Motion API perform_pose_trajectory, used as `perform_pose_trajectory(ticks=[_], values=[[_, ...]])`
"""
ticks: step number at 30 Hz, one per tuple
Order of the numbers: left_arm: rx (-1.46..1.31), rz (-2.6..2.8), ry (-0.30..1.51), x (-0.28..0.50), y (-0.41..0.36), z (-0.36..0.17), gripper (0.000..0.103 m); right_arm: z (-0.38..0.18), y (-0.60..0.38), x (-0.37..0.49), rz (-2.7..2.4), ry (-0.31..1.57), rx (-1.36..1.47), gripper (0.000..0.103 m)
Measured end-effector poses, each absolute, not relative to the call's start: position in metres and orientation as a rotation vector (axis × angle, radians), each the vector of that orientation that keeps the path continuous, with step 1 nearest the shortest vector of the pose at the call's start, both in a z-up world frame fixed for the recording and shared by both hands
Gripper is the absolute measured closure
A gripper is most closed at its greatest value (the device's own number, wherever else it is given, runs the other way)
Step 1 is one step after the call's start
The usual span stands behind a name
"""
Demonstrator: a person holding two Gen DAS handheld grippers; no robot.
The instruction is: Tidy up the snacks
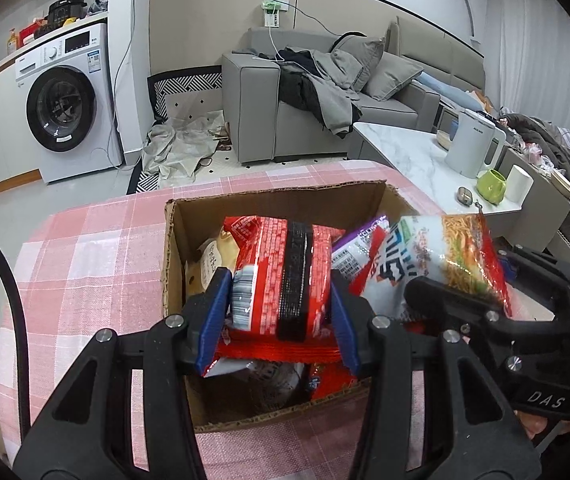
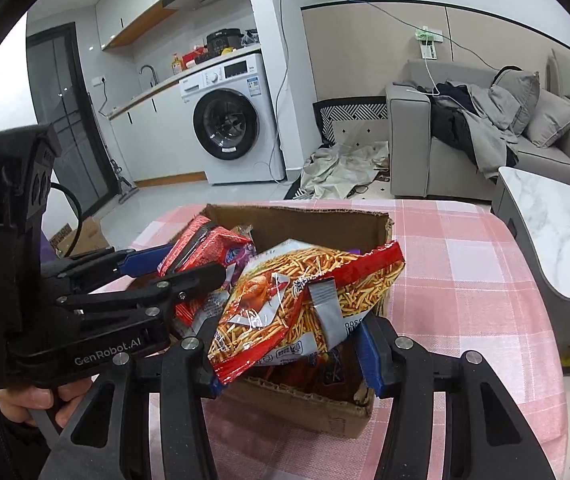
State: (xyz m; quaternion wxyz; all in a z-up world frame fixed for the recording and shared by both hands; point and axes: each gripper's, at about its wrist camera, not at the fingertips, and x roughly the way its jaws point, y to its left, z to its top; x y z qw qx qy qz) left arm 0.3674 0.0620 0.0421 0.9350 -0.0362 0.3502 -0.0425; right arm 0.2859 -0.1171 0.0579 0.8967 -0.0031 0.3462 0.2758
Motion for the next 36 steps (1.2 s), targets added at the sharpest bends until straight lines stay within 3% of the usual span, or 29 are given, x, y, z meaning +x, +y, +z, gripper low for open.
perform_pose_trajectory(ticks=[15, 19, 21, 24, 29, 31, 36], values=[[-0.069, -0.072, 0.745, 0.382, 0.069, 0.029, 0.058, 0.048, -0.107, 0.292, 0.553, 0.698, -0.032, 0.051], [-0.075, -0.065, 0.742, 0.38, 0.07, 0.033, 0.057, 0.049, -0.111, 0.29, 0.562, 0.69, -0.028, 0.039], [-0.077, -0.064, 0.736, 0.375, 0.072, 0.036, 0.048, 0.054, -0.116, 0.284, 0.588, 0.666, -0.016, 0.021], [-0.097, -0.058, 0.708, 0.364, 0.076, 0.043, 0.027, 0.061, -0.123, 0.273, 0.572, 0.627, -0.026, 0.008], [-0.151, -0.081, 0.673, 0.341, 0.083, 0.055, 0.013, 0.068, -0.138, 0.257, 0.573, 0.606, -0.018, 0.001], [-0.151, -0.072, 0.661, 0.329, 0.084, 0.059, 0.0, 0.07, -0.145, 0.25, 0.566, 0.597, -0.02, 0.0], [-0.146, -0.064, 0.626, 0.296, 0.085, 0.067, 0.001, 0.071, -0.16, 0.233, 0.565, 0.573, -0.006, 0.0]])
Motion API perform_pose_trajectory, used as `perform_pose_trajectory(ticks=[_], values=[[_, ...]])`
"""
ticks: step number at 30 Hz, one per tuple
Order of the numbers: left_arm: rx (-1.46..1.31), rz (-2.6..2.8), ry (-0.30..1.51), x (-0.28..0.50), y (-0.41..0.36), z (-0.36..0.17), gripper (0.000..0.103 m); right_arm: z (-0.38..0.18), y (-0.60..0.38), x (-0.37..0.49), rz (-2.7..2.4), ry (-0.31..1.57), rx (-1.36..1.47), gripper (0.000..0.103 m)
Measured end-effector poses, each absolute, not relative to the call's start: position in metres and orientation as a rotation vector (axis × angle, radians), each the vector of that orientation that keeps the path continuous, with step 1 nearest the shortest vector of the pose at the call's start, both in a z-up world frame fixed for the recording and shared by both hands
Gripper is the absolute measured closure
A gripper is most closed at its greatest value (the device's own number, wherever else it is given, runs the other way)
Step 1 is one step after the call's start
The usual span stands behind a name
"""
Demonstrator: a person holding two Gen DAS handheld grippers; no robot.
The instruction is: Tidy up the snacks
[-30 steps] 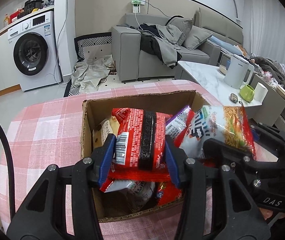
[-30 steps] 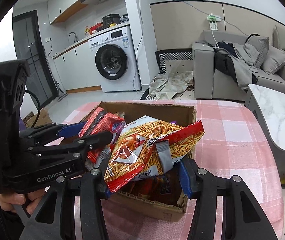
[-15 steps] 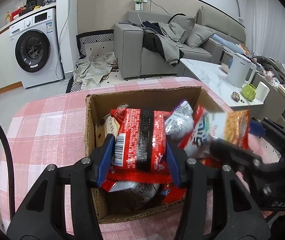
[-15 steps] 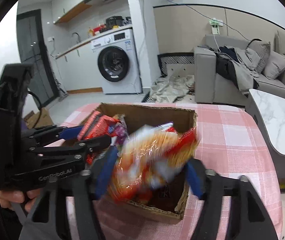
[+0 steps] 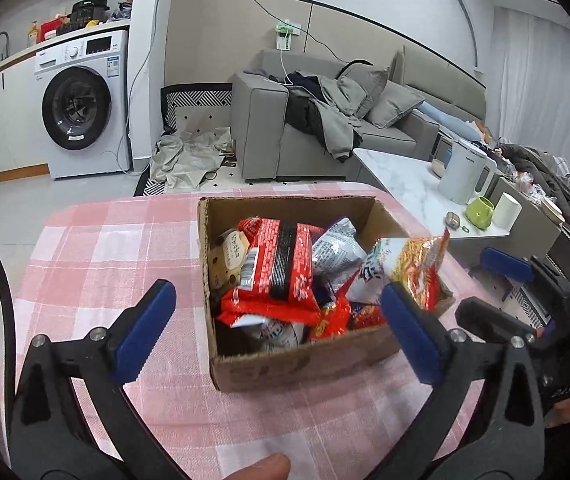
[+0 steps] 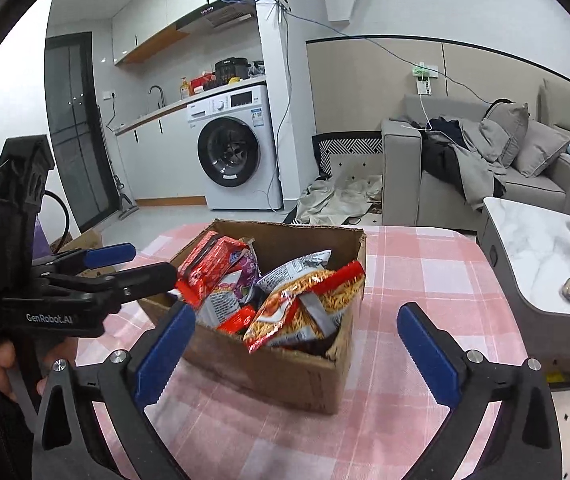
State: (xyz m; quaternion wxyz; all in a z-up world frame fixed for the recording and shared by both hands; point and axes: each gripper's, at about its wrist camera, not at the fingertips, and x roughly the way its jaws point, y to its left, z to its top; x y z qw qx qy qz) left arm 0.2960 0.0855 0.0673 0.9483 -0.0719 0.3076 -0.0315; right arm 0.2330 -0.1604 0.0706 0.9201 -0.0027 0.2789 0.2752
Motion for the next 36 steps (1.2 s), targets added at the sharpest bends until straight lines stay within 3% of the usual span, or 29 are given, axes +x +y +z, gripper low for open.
perform_pose_trajectory(ticks=[15, 36], values=[[-0.107, -0.038, 0.517, 0.209, 0.072, 0.047, 0.001, 0.05, -0.184, 0.181, 0.63, 0.48, 0.031, 0.0], [-0.097, 0.038, 0.451, 0.19, 0.078, 0.009, 0.001, 0.031, -0.183, 0.167, 0.628, 0.378, 0.005, 0.0]])
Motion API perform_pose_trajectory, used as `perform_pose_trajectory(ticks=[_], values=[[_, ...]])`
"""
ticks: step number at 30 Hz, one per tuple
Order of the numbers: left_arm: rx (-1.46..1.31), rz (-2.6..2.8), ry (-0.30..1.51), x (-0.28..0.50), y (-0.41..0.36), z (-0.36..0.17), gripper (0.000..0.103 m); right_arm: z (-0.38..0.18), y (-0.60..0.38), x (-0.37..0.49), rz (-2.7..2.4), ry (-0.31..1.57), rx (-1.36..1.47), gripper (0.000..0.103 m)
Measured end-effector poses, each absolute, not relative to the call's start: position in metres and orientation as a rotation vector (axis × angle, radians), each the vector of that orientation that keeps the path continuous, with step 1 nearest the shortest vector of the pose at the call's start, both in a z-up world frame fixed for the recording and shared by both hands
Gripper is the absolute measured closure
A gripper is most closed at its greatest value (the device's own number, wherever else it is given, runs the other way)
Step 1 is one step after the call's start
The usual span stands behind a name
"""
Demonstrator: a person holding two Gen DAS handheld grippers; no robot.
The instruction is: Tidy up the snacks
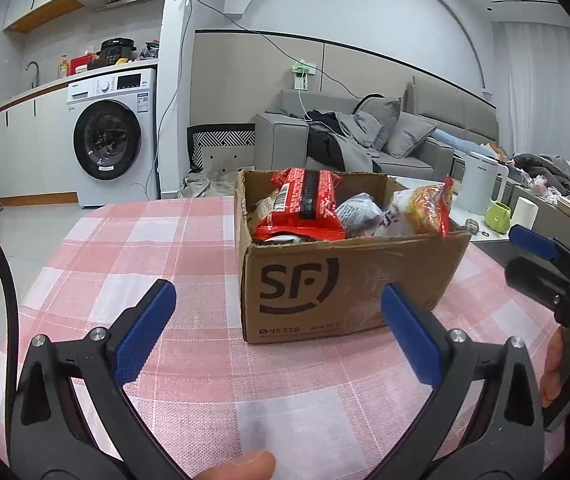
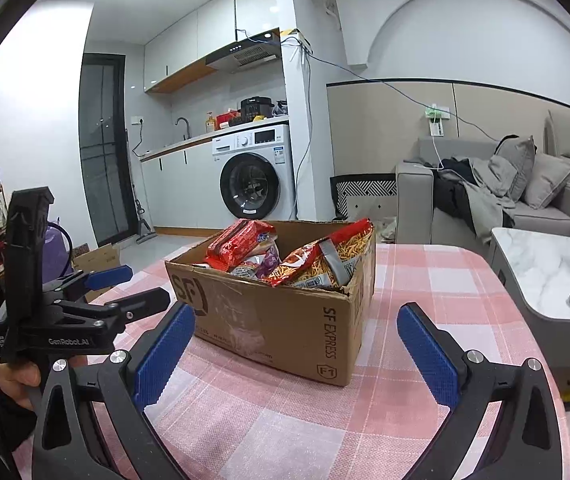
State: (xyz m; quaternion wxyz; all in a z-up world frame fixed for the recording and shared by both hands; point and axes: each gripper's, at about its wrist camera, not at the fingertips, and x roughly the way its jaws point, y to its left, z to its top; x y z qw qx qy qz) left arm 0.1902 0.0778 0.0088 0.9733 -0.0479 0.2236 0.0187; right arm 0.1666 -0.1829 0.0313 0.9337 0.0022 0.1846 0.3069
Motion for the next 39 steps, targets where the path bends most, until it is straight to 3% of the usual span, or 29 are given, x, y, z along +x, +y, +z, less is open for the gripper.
perform_pose_trajectory(ticks=[39], values=[[-0.089, 0.059, 0.43, 0.196, 0.075, 0.007, 0.001, 0.021, -0.178, 0.168, 0.612, 0.371, -0.027, 0.0]])
